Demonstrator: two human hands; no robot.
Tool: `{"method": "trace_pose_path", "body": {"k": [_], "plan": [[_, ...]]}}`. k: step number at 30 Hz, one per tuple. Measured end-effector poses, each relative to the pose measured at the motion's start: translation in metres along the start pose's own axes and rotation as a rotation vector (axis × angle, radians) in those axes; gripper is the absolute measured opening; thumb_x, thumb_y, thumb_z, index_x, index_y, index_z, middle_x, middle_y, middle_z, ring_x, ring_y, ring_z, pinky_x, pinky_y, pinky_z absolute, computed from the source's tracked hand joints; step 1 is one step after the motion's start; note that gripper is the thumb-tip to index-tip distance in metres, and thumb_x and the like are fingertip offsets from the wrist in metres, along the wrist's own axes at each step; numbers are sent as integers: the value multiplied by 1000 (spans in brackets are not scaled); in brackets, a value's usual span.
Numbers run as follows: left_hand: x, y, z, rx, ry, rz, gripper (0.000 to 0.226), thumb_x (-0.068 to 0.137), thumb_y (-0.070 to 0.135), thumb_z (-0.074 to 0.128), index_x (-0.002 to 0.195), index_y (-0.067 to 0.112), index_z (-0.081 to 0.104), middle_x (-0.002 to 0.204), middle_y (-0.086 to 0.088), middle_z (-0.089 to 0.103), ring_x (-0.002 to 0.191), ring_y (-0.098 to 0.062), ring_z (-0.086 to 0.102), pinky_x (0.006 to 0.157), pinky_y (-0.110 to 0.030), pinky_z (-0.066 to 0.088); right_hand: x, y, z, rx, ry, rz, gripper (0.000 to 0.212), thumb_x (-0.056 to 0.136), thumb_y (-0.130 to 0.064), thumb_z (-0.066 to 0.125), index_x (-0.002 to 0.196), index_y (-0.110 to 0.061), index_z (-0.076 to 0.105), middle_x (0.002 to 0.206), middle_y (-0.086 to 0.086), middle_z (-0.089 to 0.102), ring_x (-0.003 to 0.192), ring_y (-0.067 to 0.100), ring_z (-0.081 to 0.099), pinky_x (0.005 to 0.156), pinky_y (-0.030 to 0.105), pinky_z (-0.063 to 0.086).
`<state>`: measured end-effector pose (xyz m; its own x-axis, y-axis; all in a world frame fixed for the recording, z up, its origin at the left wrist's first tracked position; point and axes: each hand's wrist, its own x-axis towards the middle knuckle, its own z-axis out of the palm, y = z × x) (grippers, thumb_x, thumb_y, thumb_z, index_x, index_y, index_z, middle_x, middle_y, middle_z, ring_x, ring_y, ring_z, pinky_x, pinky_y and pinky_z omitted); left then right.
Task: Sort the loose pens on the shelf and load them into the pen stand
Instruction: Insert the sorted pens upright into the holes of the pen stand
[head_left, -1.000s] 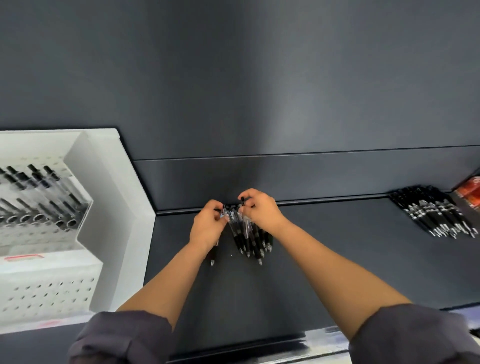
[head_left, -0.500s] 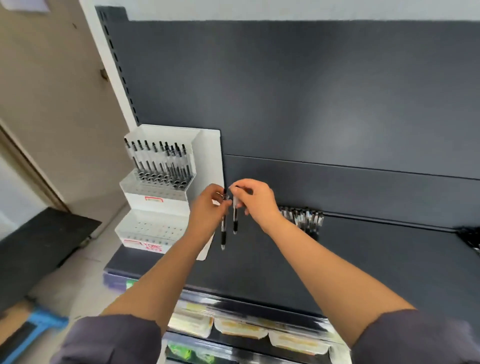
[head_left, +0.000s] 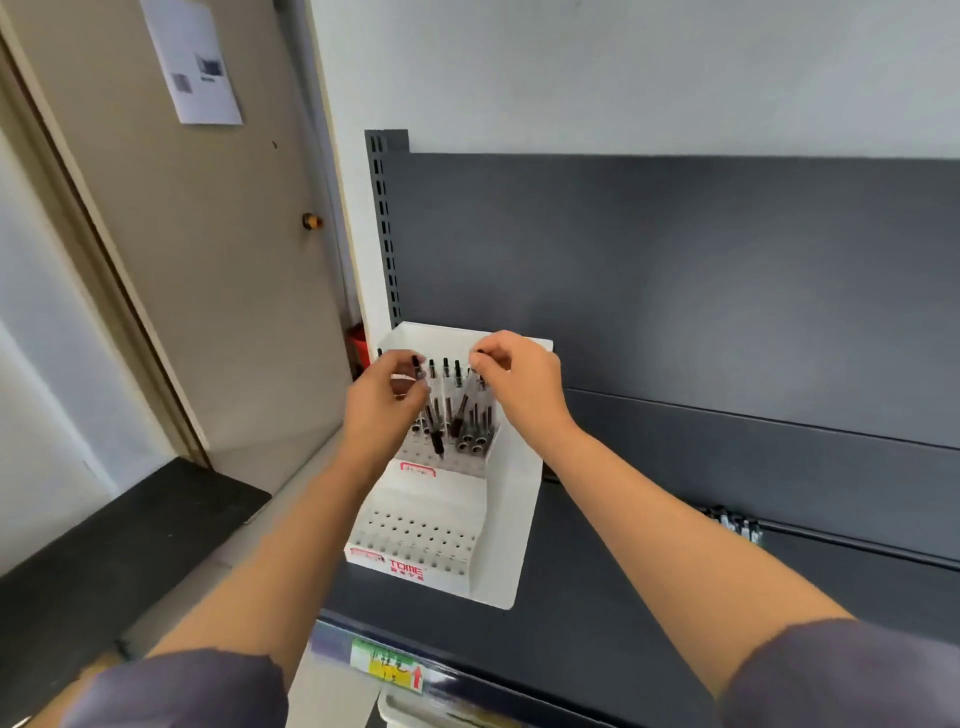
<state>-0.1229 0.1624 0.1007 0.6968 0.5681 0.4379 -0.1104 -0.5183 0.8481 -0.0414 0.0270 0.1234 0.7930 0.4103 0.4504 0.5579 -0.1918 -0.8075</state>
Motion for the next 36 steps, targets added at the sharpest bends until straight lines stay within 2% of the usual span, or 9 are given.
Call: {"method": "trace_pose_path", "body": {"k": [5,11,16,19,22,24,26,29,36], "plan": [[47,-17,-11,73,-101,131,27,84,7,63,92,31,56,85,19,60,77,7,61,67,-12,48,27,4,34,-173,-4,-38,8,91,-20,59,90,-18,67,83,-5,67,81,16,61,78,39,53],[74,-40,-6,36,-221,170,34,84,8,63,102,34,53,87,20,58,80,-1,63,67,-15,48,46,16,55,-447,-29,-2,12,91,-28,57,87,-28,68,80,-11,68,83,14,60,71,31,47],[81,-51,0,43,-310,222,29,87,9,61,106,29,54,87,22,55,80,4,60,64,-1,43,50,33,69,-723,-41,-53,15,90,-36,58,93,-30,72,106,-9,60,110,18,42,86,35,30],[83,-58,2,89,-346,235,29,87,9,62,113,19,57,85,16,56,82,1,57,70,-2,40,50,39,73,-729,-26,-51,14,90,-35,59,96,-29,71,111,-9,52,113,18,39,87,33,27],[83,-64,2,156,-385,254,30,87,9,61,115,18,57,88,11,58,84,-5,56,72,-2,39,48,42,74,-736,28,-93,11,88,-33,62,95,-27,68,110,-8,52,110,19,43,85,31,26],[81,-64,4,213,-387,302,30,88,9,60,117,16,57,99,4,59,84,-6,55,76,-6,40,46,44,73,-737,86,-105,11,86,-34,65,92,-25,66,107,-7,52,107,17,44,83,29,26],[77,-66,5,266,-385,345,30,88,7,59,118,13,58,111,-2,57,86,-9,55,82,-18,45,45,45,73,-730,105,-100,11,85,-34,66,85,-23,68,105,-8,53,106,17,45,83,28,24],[71,-70,6,376,-381,370,31,89,10,58,121,12,58,117,-6,60,104,-20,54,90,-30,42,46,46,72,-722,78,-100,14,85,-34,66,83,-22,71,108,-8,54,108,18,43,82,28,22],[70,-77,6,471,-331,365,32,92,17,56,124,13,56,114,-6,61,106,-22,52,91,-30,39,46,47,70,-721,11,-137,12,86,-36,64,84,-25,69,112,-9,54,112,17,42,87,30,22]]}}
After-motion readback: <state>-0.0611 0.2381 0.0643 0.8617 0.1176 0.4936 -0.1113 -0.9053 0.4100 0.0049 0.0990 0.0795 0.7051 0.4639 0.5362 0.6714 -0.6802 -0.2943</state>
